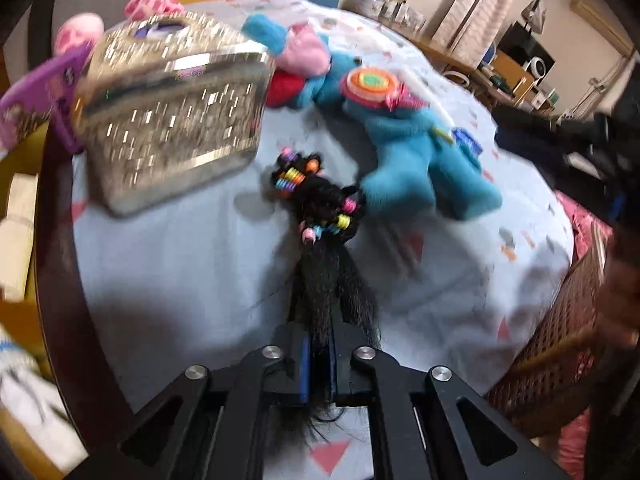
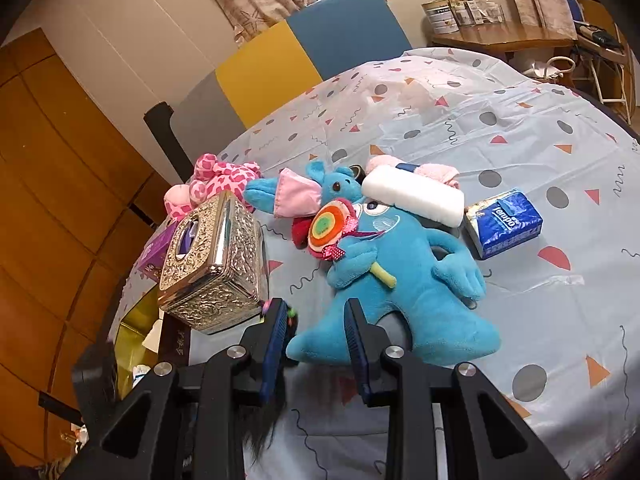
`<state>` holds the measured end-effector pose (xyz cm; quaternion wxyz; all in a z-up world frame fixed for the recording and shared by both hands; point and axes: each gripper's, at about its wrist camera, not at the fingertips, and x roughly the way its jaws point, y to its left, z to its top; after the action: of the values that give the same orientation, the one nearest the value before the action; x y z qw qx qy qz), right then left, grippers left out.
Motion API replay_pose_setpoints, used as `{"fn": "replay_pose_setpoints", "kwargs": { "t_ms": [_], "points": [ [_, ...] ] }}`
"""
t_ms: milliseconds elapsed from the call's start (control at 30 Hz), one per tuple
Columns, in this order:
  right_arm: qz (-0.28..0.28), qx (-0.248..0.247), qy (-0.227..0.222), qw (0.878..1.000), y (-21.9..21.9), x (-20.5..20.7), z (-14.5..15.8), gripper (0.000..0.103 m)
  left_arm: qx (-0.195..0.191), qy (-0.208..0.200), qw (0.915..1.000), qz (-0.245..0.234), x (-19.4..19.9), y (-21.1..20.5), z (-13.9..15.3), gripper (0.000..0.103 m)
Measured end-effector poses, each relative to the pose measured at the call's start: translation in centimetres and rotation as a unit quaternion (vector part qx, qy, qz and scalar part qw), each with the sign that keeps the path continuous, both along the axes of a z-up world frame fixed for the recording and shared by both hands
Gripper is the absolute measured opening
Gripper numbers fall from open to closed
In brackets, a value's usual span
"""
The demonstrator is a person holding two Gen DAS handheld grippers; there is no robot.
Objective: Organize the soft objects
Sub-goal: 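Grasp the black beaded hair doll with the left tool, then grasp the blue plush toy with the right tool while the left tool lifts the hair doll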
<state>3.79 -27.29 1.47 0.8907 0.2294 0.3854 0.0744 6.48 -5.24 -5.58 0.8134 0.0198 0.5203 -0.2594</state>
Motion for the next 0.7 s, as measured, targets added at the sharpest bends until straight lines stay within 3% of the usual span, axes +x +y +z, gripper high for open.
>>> {"fn": "replay_pose_setpoints", "kwargs": {
  "t_ms": [33,100,400,633,700],
  "points": [
    [0.0,-0.001,0.002,1.0,0.0,0.0,0.0,0.029,0.002,0.005,1.0,-0.001,-0.3,0.1,-0.2,0.023],
    [-0.001,-0.003,0.003,1.0,0.0,0.0,-0.1,0.029,-0.001,0.011,0.9999,0.006,-0.7,0.5,-0.2,0.035],
    [-0.016,0.012,0.009,1.0,-0.6,0.0,-0.3,0.033,0.013,-0.034,0.9994,-0.002,1.4,-1.7,1.4,0.04],
    [-0.034,0.035,0.021,0.999,-1.4,-0.1,-0.7,0.039,0.059,-0.053,0.9968,-0.007,4.0,-4.9,-1.2,0.049],
    [-0.035,0.033,0.034,0.998,-1.4,0.1,-0.9,0.042,0.055,-0.068,0.9961,-0.005,3.9,-4.9,-1.7,0.051]
  ]
}}
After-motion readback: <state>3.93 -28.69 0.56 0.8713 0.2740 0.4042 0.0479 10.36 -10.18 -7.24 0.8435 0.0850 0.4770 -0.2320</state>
